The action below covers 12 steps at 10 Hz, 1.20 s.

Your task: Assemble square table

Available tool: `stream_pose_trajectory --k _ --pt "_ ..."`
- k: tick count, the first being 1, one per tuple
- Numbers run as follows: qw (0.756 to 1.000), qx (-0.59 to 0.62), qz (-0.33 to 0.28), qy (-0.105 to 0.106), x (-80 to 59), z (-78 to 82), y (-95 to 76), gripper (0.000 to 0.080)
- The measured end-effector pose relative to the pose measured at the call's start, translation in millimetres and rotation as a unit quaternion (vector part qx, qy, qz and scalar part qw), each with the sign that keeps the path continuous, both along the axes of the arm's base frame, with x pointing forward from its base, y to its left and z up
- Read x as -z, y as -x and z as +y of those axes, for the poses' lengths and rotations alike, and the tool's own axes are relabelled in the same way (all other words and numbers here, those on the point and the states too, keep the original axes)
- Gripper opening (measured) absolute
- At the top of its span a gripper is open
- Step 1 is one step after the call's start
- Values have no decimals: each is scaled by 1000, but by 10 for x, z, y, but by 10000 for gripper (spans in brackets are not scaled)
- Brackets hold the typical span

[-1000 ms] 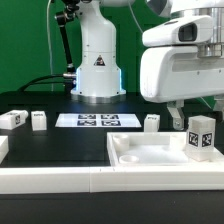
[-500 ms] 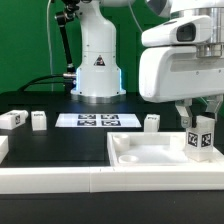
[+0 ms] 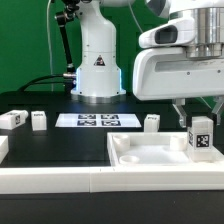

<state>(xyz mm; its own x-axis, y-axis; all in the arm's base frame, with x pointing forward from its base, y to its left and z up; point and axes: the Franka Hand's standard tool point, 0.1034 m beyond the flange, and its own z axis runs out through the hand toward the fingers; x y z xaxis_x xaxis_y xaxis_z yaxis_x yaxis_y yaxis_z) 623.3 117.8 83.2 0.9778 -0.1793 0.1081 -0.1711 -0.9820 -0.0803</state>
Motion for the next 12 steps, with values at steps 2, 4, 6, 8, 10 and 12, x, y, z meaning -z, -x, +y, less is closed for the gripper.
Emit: stream_pose_trajectory --k 2,4,6,8,10,12 --pt "995 99 6 -13 6 7 2 290" --pt "984 179 12 -24 7 6 3 290" --pt "957 285 21 -40 8 8 7 290" --pt "936 349 26 -47 9 17 9 290" --pt "913 404 31 -55 8 24 12 290" --pt "894 442 37 -58 6 52 21 290"
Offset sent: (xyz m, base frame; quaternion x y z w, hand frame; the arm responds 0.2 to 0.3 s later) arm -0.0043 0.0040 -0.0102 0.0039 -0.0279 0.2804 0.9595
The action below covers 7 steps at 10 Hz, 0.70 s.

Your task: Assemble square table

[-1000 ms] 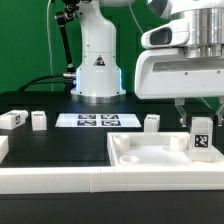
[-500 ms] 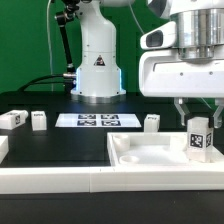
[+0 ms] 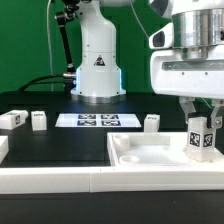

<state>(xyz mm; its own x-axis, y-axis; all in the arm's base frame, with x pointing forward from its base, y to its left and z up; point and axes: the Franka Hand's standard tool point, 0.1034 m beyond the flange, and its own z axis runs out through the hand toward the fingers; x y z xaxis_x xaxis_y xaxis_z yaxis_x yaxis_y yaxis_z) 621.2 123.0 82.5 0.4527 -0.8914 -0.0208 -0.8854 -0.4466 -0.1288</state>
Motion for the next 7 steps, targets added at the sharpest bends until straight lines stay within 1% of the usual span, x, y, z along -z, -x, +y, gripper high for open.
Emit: stream_pose_trajectory --k 3,4,5,6,7 --pt "1000 -23 -2 2 1 2 1 291" --pt "998 -63 -5 8 -1 -5 -1 459" --pt "989 -146 -10 17 -8 -5 -1 603" --pt "980 -197 -13 23 -8 29 4 636" --pt "969 -245 -16 28 -8 65 12 636"
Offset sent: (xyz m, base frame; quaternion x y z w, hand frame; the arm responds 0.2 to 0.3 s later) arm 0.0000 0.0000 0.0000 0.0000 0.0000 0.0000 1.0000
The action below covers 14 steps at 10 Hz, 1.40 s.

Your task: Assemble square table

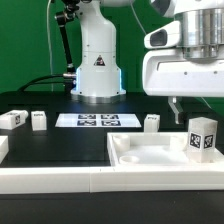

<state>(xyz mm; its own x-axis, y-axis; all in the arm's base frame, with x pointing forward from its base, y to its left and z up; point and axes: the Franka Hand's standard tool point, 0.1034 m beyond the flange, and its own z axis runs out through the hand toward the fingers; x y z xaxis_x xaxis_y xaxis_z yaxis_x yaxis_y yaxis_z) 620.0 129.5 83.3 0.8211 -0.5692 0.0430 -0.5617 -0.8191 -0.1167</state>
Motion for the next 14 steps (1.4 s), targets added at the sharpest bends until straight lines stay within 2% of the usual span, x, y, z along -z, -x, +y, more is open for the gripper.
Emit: stream_pose_trajectory --k 3,7,13,14 --pt "988 -156 -11 15 -8 7 -5 647" --pt "958 -286 -19 29 -4 -22 -12 649" --pt "866 -496 -28 57 -6 -128 -46 649" --pt "861 -504 -28 59 -6 -136 -47 649"
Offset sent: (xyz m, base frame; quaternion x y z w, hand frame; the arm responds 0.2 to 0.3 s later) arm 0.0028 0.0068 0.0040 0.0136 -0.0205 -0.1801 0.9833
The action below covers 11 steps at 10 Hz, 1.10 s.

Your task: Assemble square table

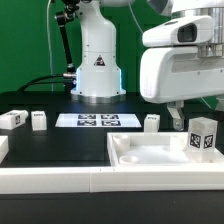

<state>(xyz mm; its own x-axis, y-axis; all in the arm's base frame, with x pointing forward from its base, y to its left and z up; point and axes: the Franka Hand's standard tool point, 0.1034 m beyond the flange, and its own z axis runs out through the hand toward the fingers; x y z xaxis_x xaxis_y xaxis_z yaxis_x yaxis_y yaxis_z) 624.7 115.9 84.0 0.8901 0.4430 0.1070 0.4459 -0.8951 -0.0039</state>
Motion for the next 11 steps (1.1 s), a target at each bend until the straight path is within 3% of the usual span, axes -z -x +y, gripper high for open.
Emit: stream_pose_trajectory --k 1,3,4,5,8,11 --pt "1000 0 0 0 1 0 1 649" --pt "1000 12 1 -1 1 -3 0 365" --pt "1000 22 1 -2 1 -3 0 365" --pt "1000 22 1 -2 1 -4 0 288" --pt "992 124 6 -12 0 -4 -1 288" --pt "952 304 16 -34 0 -9 -2 288"
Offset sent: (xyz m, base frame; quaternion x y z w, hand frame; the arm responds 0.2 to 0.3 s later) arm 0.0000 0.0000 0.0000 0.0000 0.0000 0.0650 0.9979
